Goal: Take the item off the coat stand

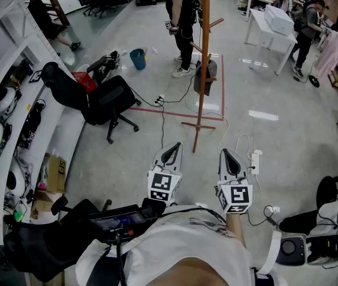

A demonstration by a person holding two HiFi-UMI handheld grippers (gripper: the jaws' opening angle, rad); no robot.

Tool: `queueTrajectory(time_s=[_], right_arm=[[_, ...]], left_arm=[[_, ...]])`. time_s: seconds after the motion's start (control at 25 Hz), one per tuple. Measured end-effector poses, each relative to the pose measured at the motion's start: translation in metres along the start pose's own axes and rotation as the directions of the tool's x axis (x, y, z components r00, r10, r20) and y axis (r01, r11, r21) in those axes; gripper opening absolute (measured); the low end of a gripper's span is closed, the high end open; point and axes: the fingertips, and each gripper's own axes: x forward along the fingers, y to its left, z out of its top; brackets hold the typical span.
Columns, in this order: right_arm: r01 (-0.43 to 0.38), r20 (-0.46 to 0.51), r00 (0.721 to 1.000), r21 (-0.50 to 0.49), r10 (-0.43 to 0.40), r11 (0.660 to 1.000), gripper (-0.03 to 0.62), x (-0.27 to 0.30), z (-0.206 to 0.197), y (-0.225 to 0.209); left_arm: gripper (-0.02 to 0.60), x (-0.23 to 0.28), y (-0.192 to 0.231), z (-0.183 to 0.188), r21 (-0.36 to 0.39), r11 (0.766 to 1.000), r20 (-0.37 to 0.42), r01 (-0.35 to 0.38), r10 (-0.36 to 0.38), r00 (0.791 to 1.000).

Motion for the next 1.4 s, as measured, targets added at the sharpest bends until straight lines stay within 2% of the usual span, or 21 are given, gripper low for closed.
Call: queueTrajectory(time_s=[0.2,0.68,0.84,1.08,1.4], right_arm=[[-0.01,-0.006,1.0,-0.001,0.01,1.0,0.005,-0.004,0.003,-0.005],[-0.032,-0.023,0.999,0.028,0.032,0.999,0.005,-0.026,-0.002,-0.01],[-0.057,-0.013,0.998,0.028,0.058,0.998,0.005,-0.023,-0.01,-0.012],[-0.11,-0.039,0.993,0.052,0.112,0.993,0.005,-0.024,-0.028,-0.006],[-0.16,0.001,0.987,0.064,0.16,0.985,0.005,-0.02,-0.028,-0.008]], left_arm=[[0.002,0.002,0.0,0.005,-0.026,0.999,0.011,-0.02,0.02,1.0],[0.002,-0.006,-0.02,0.007,-0.038,0.999,-0.005,-0.024,0.024,1.0],[0.002,0.003,-0.023,0.005,-0.014,0.999,0.018,-0.041,0.041,0.999],[0.002,0.008,-0.047,-0.005,-0.009,0.999,-0.007,-0.042,0.042,0.999],[0.002,0.018,-0.074,-0.016,-0.012,0.999,-0.013,-0.035,0.034,0.999]])
